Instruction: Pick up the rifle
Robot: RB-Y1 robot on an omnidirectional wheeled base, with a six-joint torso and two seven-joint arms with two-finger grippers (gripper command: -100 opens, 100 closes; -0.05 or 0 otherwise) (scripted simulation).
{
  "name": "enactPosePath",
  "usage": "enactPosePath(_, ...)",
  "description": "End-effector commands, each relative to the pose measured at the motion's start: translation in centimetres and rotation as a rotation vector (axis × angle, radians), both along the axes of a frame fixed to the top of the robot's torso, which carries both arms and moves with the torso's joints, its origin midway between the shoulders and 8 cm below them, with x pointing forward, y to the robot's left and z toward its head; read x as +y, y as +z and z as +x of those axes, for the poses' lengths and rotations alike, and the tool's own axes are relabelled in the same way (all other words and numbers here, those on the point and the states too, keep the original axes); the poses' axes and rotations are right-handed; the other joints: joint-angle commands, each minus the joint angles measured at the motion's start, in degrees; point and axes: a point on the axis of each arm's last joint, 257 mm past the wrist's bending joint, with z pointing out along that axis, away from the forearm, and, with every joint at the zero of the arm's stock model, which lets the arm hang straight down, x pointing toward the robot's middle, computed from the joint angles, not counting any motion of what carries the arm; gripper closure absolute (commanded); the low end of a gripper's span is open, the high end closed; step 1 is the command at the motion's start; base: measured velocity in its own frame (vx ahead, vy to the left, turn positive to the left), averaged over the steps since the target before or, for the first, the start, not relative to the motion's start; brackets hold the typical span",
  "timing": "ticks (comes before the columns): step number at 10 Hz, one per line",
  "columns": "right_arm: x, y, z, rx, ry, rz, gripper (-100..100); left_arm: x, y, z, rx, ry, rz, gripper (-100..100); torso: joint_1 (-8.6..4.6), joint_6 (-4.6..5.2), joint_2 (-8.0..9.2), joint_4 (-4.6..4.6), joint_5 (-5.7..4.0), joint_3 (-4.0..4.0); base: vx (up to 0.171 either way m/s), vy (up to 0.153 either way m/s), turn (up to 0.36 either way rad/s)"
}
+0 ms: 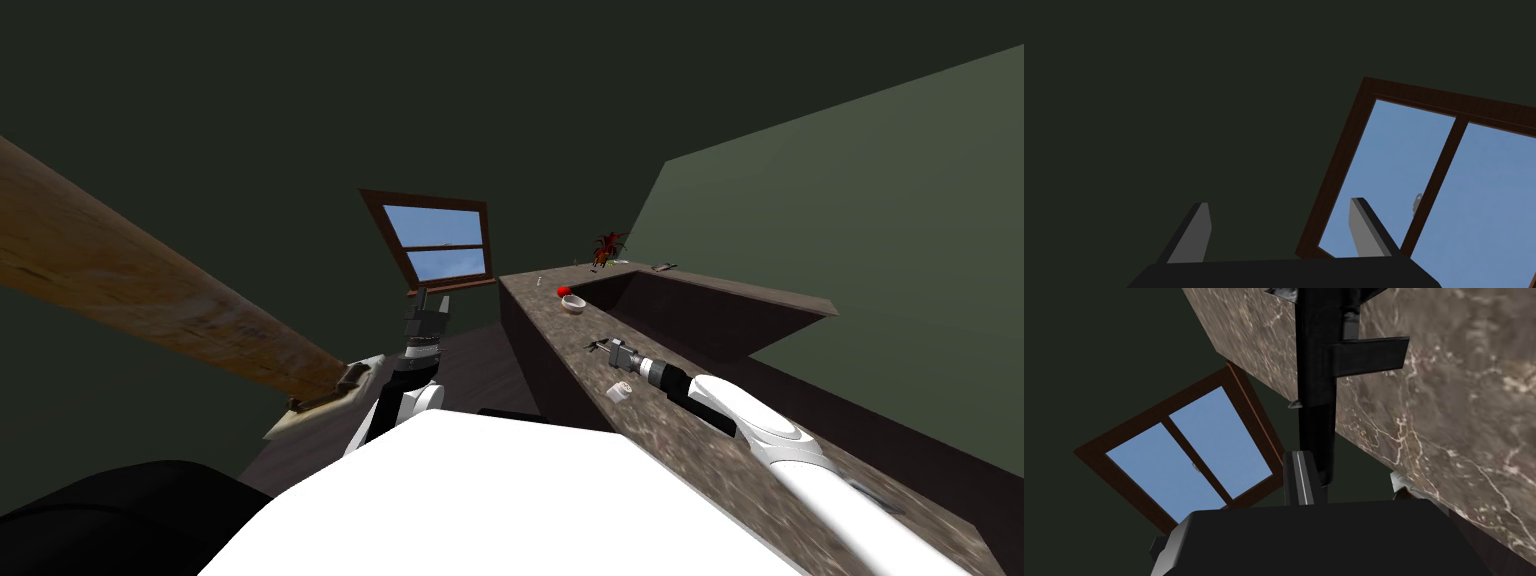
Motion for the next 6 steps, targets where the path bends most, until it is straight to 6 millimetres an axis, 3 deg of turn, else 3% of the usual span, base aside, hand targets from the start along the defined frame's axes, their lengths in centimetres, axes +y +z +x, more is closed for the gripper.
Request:
enactPosePath(1,-0.1,0.5,0.2,-0.029,-0.009,0.015,-100,0.0,0.0,0.0,0.000,0.000,0.000,0,0.00,0.00,0.00,0.00,0.00,0.00,-0.006,-0.006,0.016)
enactPosePath(6,-1.4,0.4,0.4,-0.101,-0.079,0.087,-100,0.0,0.0,0.0,0.000,0.000,0.000,0,-0.13,0.01,0.19,0.04,-0.04,0.11,-0.043,-0.027,0.031)
